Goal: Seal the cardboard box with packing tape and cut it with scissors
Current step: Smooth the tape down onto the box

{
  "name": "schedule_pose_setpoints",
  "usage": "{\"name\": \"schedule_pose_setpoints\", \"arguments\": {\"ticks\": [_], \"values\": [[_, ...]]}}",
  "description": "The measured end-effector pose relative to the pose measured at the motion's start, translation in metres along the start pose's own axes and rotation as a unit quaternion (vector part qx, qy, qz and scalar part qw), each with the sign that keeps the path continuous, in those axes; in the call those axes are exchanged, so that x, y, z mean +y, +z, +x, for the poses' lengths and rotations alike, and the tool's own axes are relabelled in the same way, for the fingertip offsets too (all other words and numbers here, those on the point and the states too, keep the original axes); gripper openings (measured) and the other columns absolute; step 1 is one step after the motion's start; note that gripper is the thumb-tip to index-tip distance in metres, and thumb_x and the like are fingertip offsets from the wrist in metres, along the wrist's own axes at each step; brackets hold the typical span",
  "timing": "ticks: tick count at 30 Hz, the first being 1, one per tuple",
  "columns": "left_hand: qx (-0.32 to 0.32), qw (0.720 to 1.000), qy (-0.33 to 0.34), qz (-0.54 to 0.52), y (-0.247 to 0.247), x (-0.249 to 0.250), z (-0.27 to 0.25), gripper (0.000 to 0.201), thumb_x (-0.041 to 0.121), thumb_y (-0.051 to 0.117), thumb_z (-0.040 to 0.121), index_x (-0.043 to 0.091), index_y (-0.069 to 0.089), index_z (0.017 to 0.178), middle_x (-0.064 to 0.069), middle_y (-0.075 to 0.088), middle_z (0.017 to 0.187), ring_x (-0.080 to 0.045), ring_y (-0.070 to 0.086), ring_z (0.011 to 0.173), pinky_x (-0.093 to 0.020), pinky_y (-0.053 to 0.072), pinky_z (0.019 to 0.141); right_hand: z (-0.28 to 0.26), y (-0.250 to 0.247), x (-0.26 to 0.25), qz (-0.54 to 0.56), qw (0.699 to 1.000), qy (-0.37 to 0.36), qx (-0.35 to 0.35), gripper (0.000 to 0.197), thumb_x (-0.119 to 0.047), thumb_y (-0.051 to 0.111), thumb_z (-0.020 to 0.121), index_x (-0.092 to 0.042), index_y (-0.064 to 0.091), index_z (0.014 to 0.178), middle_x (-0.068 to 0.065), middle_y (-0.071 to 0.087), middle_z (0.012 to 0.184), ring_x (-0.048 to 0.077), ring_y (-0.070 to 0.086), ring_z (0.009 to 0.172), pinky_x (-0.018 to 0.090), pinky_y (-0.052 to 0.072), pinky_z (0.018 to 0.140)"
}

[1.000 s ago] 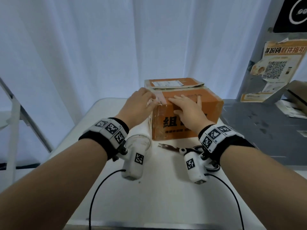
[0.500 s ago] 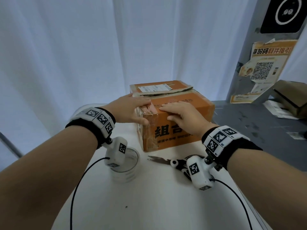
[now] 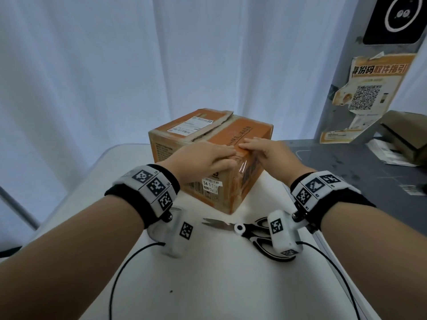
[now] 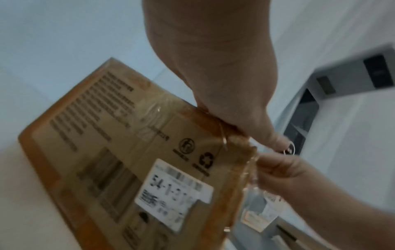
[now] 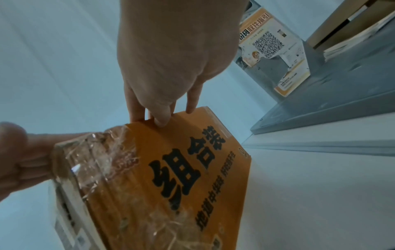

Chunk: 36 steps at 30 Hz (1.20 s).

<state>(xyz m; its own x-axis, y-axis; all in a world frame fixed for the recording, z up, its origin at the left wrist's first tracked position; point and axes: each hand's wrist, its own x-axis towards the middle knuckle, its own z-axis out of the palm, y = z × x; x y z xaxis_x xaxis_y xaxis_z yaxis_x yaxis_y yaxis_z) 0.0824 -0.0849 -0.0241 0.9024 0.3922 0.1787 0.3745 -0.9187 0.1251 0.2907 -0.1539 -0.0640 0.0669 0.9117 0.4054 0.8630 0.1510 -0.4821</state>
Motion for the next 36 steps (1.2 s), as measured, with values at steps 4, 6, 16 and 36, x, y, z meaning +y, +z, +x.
{"name": "schedule_pose_setpoints", "arguments": {"ticks": [4, 6, 16, 36], "values": [[0.020, 0.999, -0.027, 0.023, -0.001, -0.015, -0.009, 0.047, 0.056, 0.037, 0.093, 0.031, 0.054, 0.128, 0.008, 0.060, 0.130, -0.015, 0.058, 0.114, -0.035, 0.049, 0.090, -0.002, -0.004, -0.006, -0.008, 0.999, 0.024, -0.022, 0.041, -0.005, 0.042, 0.094, -0.023, 0.059, 0.127, -0.004, 0.050, 0.141, 0.016, 0.034, 0.138, 0.036, 0.022, 0.117], [0.025, 0.997, -0.063, 0.044, -0.002, -0.023, -0.014, 0.044, 0.056, 0.040, 0.091, 0.029, 0.055, 0.123, 0.007, 0.064, 0.118, -0.017, 0.060, 0.105, -0.034, 0.050, 0.082, -0.004, -0.004, -0.009, 0.001, 0.999, 0.038, -0.030, 0.041, -0.008, 0.042, 0.094, -0.024, 0.058, 0.128, -0.006, 0.047, 0.143, 0.014, 0.031, 0.139, 0.035, 0.020, 0.118], [0.114, 0.986, -0.071, 0.096, 0.031, 0.027, 0.014, 0.045, 0.045, 0.033, 0.099, 0.020, 0.062, 0.123, -0.004, 0.065, 0.125, -0.022, 0.058, 0.118, -0.038, 0.045, 0.095, -0.004, -0.006, -0.030, 0.067, 0.997, 0.035, -0.020, 0.030, -0.015, 0.045, 0.097, -0.013, 0.066, 0.117, -0.001, 0.061, 0.125, 0.013, 0.049, 0.120, 0.028, 0.033, 0.107], [0.251, 0.952, -0.147, 0.100, 0.056, 0.039, 0.028, 0.027, 0.037, 0.043, 0.091, 0.014, 0.058, 0.096, -0.004, 0.063, 0.101, -0.029, 0.058, 0.095, -0.042, 0.039, 0.085, -0.012, -0.001, -0.012, 0.121, 0.990, 0.069, -0.028, 0.058, 0.016, 0.030, 0.083, -0.008, 0.052, 0.132, 0.006, 0.045, 0.145, 0.017, 0.028, 0.140, 0.023, 0.014, 0.116]]}}
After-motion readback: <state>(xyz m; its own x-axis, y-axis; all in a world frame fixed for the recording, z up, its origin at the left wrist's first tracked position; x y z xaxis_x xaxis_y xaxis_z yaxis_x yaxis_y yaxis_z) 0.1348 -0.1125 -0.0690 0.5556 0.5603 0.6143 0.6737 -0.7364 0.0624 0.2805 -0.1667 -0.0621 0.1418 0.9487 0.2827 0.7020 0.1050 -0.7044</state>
